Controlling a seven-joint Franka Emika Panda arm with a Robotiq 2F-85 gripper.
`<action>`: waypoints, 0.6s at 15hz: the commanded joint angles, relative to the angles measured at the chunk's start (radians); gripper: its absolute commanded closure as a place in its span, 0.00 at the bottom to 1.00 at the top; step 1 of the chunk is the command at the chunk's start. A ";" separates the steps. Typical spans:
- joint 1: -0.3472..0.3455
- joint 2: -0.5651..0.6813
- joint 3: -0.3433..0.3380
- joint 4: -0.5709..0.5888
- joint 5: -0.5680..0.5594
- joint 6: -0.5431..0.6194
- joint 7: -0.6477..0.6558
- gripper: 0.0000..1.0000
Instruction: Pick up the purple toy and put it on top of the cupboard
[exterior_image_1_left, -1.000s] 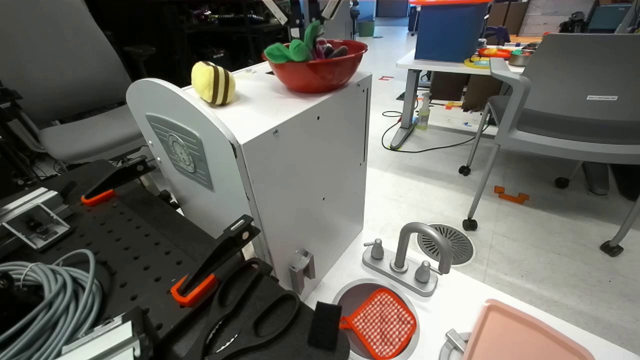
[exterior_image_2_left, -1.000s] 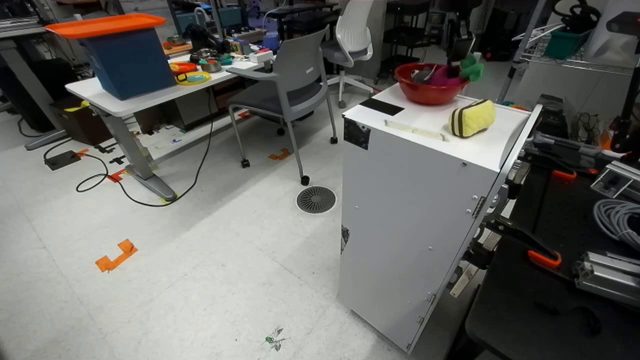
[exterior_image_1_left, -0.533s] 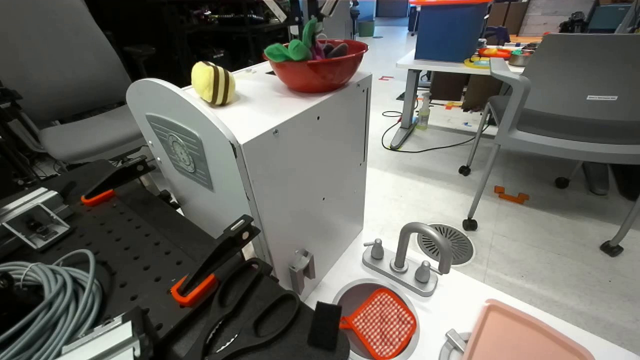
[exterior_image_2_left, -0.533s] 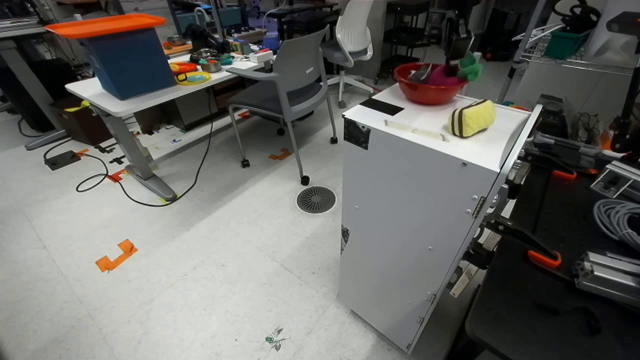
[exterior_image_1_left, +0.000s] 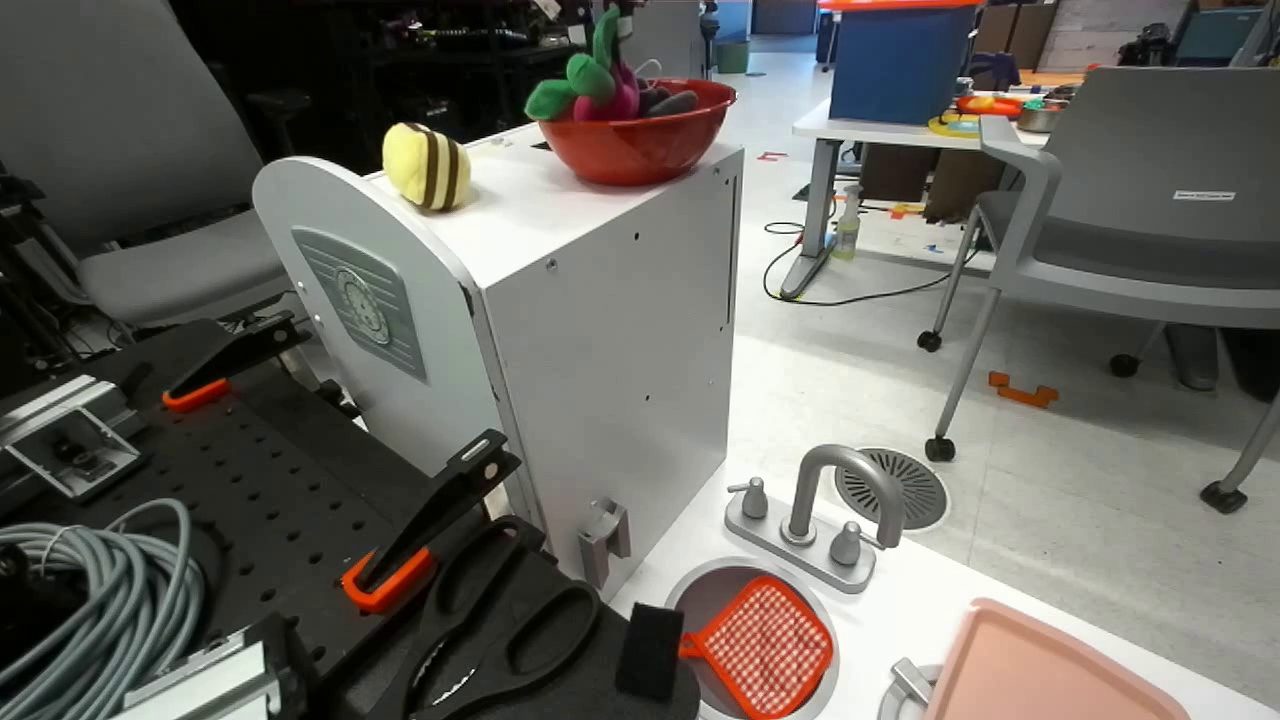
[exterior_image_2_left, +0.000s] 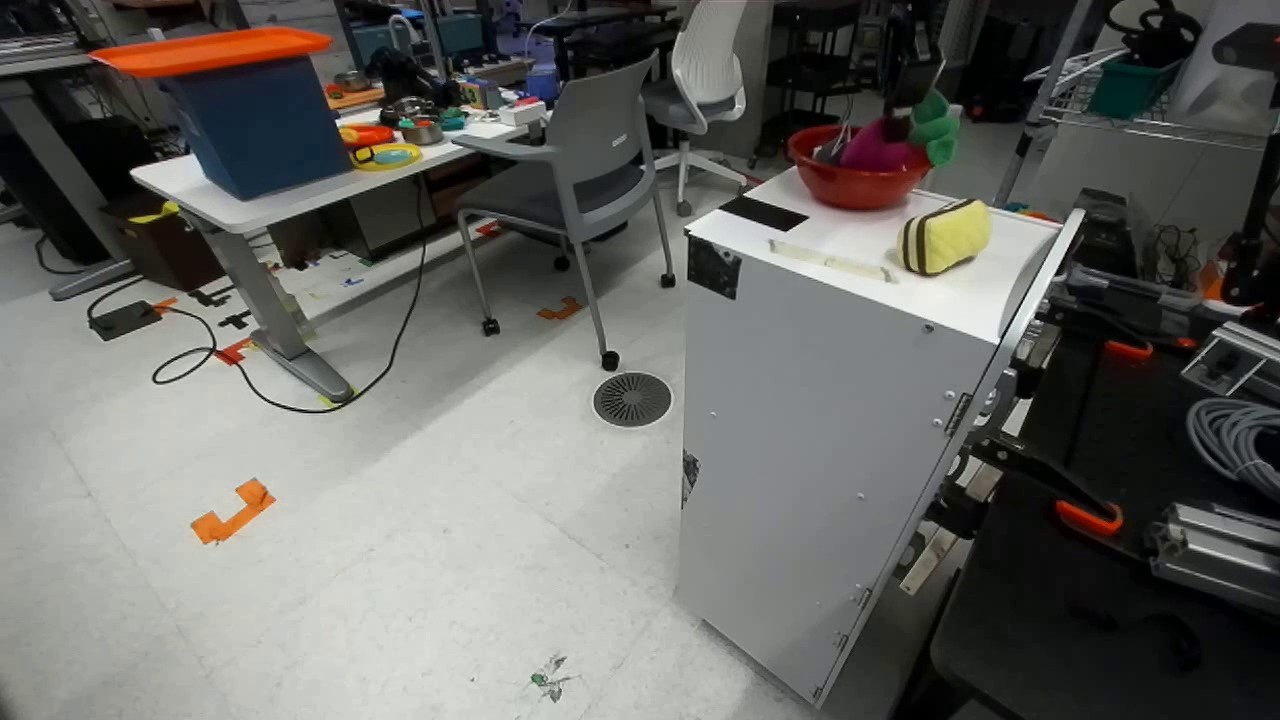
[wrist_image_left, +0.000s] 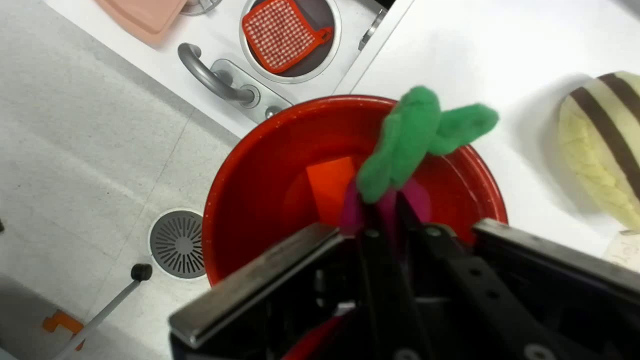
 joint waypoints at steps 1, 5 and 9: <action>0.017 -0.059 0.005 -0.035 -0.055 0.001 0.028 0.98; 0.041 -0.096 0.007 -0.048 -0.108 -0.005 0.062 0.98; 0.060 -0.122 0.012 -0.057 -0.156 0.004 0.075 0.98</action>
